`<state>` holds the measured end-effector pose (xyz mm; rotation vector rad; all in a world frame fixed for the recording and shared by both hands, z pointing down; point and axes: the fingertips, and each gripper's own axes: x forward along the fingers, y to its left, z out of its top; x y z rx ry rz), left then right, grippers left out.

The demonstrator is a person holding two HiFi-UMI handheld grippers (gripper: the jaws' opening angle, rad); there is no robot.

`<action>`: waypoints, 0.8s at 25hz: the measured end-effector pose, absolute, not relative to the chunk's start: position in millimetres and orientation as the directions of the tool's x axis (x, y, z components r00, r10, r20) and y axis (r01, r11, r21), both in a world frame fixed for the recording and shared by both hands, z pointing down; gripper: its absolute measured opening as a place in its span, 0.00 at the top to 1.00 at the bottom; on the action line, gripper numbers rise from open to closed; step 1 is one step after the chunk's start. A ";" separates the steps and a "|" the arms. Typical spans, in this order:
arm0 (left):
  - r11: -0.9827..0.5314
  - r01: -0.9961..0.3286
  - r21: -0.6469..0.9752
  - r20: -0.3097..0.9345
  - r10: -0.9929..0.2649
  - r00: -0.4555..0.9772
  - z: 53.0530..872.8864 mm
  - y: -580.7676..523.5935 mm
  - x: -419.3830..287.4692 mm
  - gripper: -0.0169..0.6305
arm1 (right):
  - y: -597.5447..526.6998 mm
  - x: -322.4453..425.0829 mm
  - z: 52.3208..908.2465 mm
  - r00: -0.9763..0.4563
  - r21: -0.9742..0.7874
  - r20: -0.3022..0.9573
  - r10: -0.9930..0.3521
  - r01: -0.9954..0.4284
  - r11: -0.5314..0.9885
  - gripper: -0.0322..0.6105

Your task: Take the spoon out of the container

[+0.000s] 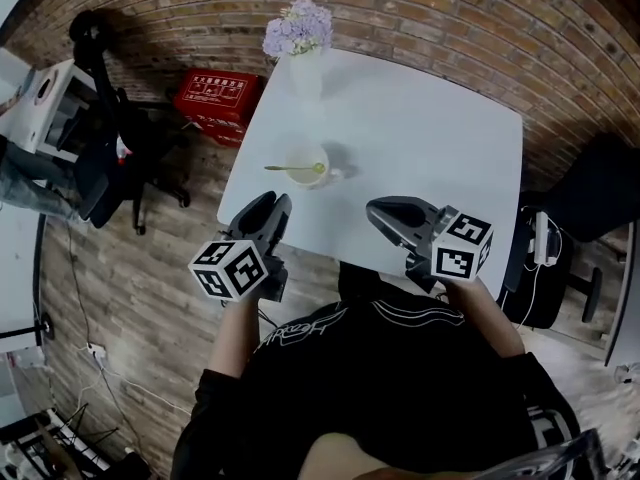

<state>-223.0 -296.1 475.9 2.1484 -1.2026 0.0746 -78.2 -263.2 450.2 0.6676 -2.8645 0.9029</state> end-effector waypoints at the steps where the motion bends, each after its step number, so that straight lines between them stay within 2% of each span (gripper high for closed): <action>1: -0.342 -0.780 0.525 0.362 -0.739 0.568 480.7 -303.1 -226.2 0.81 | -269.4 -77.7 451.5 -0.901 -0.534 0.191 -0.389 -0.428 0.729 0.96; 10: -0.217 -0.808 0.547 0.443 -0.744 0.500 530.2 -346.6 -247.7 0.81 | -297.3 -67.8 463.9 -0.890 -0.553 0.222 -0.399 -0.452 0.700 0.96; 20: -0.095 -0.817 0.569 0.473 -0.775 0.420 561.2 -373.7 -261.4 0.81 | -305.0 -53.4 477.0 -0.874 -0.567 0.242 -0.421 -0.480 0.669 0.96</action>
